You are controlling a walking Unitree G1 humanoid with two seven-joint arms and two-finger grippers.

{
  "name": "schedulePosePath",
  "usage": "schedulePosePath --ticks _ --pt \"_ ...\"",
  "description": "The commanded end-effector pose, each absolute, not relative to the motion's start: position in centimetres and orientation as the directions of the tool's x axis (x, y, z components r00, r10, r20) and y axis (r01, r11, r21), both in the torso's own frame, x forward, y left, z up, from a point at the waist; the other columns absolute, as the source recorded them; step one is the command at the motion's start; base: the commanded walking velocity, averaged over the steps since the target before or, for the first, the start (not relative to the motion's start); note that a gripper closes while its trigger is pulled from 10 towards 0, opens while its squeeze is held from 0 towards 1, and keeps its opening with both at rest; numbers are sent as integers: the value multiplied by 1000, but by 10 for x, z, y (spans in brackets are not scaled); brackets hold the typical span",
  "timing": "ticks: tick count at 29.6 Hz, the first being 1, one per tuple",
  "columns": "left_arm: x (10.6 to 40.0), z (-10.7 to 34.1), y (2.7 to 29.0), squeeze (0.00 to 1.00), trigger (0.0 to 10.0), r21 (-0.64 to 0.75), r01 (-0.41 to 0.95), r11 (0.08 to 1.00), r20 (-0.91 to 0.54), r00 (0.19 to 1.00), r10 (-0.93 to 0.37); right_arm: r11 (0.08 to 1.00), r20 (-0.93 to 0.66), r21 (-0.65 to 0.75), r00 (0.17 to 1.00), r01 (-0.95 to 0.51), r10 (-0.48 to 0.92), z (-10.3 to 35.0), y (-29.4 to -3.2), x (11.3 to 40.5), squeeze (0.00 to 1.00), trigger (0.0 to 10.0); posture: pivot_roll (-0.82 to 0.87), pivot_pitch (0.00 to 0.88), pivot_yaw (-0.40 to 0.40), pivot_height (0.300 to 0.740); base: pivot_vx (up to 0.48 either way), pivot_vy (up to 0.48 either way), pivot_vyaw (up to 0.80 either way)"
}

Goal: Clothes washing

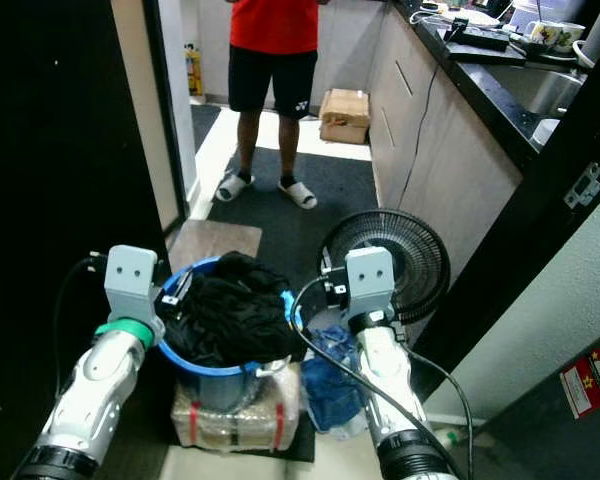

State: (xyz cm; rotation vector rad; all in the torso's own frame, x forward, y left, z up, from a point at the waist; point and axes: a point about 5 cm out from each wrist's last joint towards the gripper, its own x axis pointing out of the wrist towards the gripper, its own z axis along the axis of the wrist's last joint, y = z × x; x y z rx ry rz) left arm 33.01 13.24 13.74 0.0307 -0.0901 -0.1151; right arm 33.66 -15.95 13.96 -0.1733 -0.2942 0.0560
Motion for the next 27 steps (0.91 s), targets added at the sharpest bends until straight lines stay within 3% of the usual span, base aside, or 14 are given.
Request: schedulePosePath --ticks 1,6,27 --pt "330 141 130 0 10000 37 124 992 99 987 -127 983 258 -181 963 -30 77 133 -159 334 0 10000 21 26 7 740 0 0 0" --pt "331 143 129 0 10000 36 125 991 105 986 -129 983 247 -179 966 -33 77 133 -159 333 0 10000 21 26 8 740 0 0 0" --pt "333 141 136 0 10000 56 78 995 84 993 -83 982 227 -187 971 -33 75 130 -161 332 0 10000 18 27 6 740 412 0 0"
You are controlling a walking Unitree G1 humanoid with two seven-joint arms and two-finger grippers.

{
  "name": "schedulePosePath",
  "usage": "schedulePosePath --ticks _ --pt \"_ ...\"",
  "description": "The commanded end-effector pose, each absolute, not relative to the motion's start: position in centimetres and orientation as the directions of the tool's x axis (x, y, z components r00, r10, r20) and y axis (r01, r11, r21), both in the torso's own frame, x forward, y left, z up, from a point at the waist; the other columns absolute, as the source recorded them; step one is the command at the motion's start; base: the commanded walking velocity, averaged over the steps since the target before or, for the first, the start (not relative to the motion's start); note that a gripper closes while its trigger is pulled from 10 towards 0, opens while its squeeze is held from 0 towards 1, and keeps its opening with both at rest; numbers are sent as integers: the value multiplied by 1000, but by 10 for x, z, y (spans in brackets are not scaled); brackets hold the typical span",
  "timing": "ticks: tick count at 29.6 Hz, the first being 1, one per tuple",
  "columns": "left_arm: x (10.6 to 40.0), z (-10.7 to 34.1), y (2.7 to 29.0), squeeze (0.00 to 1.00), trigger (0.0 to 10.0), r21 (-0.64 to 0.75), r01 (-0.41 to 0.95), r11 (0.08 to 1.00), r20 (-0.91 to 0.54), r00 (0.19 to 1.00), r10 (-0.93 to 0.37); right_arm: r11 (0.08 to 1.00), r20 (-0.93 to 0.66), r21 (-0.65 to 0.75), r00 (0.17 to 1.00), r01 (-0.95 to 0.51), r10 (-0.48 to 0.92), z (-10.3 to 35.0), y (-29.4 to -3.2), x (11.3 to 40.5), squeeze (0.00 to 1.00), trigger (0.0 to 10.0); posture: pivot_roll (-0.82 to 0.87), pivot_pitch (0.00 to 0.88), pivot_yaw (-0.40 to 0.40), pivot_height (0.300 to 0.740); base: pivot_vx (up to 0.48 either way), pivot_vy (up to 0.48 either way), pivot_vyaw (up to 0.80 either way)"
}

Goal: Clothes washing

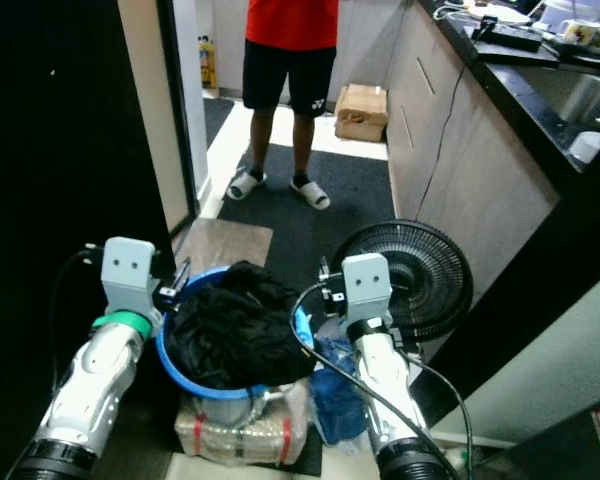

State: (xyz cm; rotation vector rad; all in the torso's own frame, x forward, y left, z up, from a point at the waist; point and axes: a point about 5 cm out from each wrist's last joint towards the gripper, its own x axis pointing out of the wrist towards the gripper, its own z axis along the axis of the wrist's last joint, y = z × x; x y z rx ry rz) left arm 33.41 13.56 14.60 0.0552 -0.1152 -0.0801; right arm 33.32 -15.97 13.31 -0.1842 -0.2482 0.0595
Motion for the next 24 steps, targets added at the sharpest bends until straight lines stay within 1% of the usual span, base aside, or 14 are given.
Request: schedulePosePath --ticks 1,24 --pt "334 140 136 0 10000 53 68 996 78 994 -72 982 226 -188 971 -32 75 130 -161 331 0 10000 18 25 7 740 0 0 0" --pt "335 137 135 0 10000 48 78 996 60 995 -81 979 206 -202 975 -36 79 126 -162 330 0 10000 12 19 11 740 0 0 0"
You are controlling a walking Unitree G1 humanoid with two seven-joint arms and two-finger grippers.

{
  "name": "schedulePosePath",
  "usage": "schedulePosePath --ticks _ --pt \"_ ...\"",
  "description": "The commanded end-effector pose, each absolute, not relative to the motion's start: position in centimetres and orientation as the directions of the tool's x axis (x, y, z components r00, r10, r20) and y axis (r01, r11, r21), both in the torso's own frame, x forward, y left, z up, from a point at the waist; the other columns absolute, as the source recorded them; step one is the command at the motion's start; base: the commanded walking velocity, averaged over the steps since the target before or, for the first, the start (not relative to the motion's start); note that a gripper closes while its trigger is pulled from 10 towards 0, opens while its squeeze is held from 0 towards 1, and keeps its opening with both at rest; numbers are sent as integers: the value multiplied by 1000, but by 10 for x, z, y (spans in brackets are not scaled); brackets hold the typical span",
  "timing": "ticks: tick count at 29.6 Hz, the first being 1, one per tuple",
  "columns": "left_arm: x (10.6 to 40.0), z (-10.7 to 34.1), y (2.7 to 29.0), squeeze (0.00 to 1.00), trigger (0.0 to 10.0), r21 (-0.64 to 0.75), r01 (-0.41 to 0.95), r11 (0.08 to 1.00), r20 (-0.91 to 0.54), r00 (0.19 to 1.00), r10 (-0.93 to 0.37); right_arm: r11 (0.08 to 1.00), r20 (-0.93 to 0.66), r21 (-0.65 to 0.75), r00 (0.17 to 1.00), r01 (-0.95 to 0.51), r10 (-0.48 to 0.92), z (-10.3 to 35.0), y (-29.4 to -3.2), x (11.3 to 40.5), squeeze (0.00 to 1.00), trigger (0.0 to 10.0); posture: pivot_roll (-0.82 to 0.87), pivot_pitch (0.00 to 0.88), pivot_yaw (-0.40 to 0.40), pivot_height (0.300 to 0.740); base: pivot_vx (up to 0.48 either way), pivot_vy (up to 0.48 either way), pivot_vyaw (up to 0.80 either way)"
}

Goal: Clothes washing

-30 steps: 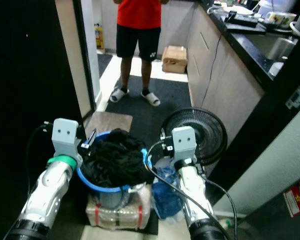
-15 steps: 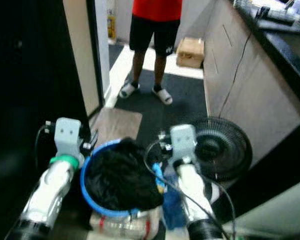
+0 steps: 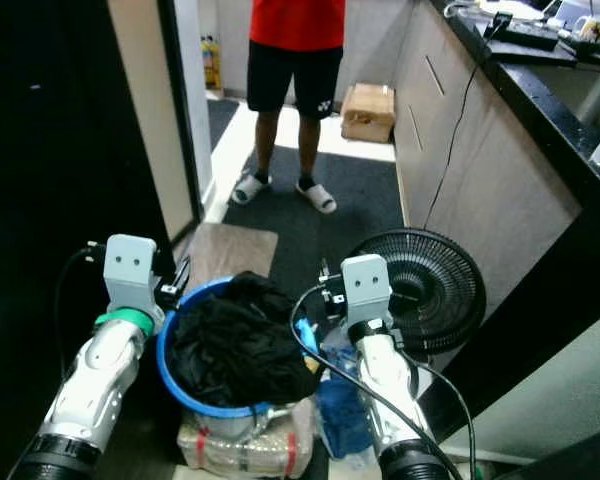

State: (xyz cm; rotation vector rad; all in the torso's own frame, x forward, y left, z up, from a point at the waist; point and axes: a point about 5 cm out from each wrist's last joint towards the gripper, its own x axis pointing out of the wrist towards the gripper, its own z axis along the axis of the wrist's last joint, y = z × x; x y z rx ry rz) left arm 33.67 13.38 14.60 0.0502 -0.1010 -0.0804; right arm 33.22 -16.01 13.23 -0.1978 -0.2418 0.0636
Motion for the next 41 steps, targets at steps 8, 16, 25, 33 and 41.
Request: schedulePosePath --ticks 8,16,25,33,41 --pt "334 134 133 0 10000 49 86 995 49 995 -88 976 191 -213 979 -36 77 123 -163 329 0 10000 11 27 9 740 0 0 0" --pt "333 133 133 0 10000 48 88 995 45 995 -90 976 187 -213 980 -32 73 122 -164 329 0 10000 11 31 9 740 0 0 0" --pt "331 123 131 0 10000 43 90 995 12 996 -90 972 159 -228 983 -50 88 117 -163 329 0 10000 12 40 2 740 0 0 0" --pt "331 99 131 0 10000 74 84 994 -75 994 -79 962 37 -253 993 -102 115 96 -163 330 0 10000 18 101 -18 740 0 0 0" --pt "340 92 141 0 10000 85 24 996 -122 992 -14 949 3 -254 981 -189 196 98 -146 340 0 10000 15 214 -48 740 0 0 0"
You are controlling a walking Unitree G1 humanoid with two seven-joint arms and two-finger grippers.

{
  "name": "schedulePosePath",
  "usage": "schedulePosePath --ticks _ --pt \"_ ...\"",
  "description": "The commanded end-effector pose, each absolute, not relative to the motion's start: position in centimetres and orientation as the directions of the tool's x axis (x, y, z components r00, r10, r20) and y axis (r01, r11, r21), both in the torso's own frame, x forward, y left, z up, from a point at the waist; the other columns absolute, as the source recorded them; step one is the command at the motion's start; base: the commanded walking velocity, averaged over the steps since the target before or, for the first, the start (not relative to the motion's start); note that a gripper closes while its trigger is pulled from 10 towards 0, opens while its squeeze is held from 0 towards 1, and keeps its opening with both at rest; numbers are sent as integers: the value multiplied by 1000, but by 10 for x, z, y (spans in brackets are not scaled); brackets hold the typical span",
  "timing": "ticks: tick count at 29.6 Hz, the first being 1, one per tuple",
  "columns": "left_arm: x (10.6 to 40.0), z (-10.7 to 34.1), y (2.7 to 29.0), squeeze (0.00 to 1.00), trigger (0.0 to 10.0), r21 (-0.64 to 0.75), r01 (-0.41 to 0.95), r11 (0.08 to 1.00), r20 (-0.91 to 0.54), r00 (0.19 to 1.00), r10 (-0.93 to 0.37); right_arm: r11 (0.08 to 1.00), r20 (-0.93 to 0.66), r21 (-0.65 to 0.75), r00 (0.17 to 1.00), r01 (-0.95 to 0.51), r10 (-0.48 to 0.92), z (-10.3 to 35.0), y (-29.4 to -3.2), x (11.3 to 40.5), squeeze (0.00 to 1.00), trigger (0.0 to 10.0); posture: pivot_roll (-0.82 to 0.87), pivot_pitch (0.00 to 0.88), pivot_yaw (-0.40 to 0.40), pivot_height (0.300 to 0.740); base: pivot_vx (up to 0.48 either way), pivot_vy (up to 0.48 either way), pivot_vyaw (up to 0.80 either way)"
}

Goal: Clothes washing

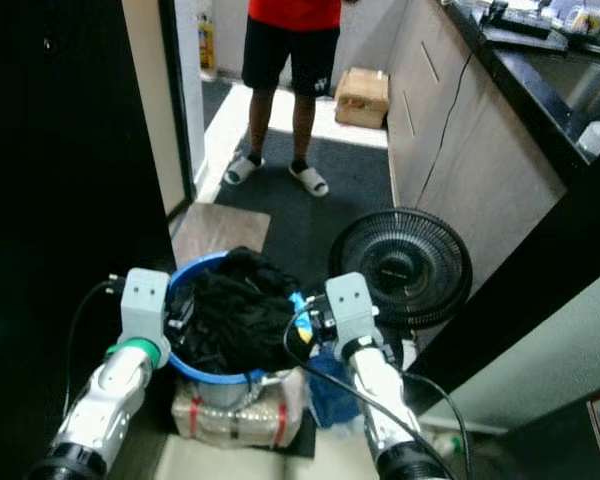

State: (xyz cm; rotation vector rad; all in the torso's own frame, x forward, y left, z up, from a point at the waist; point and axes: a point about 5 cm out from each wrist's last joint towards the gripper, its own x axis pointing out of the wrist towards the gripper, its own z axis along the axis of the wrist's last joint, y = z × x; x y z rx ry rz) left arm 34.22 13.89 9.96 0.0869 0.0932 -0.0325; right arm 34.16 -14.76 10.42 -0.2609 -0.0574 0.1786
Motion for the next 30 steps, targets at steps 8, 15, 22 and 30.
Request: schedulePosePath --ticks 8,15,22,30 --pt "347 95 158 0 10000 137 -3 991 -141 990 23 867 -74 -287 912 -406 403 91 -104 340 0 10000 34 273 -63 740 0 0 0" --pt "341 80 147 0 10000 200 94 975 -184 981 -57 908 -102 -224 935 -355 340 77 -121 332 0 10000 21 295 -30 740 0 0 0" --pt "350 82 136 0 10000 210 142 967 -195 976 -101 888 -182 -211 909 -409 375 50 -113 313 0 10000 -5 320 15 740 0 0 0" --pt "353 87 140 0 10000 228 146 963 -187 977 -104 910 -174 -172 921 -377 349 55 -107 323 0 10000 38 362 22 740 0 0 0"
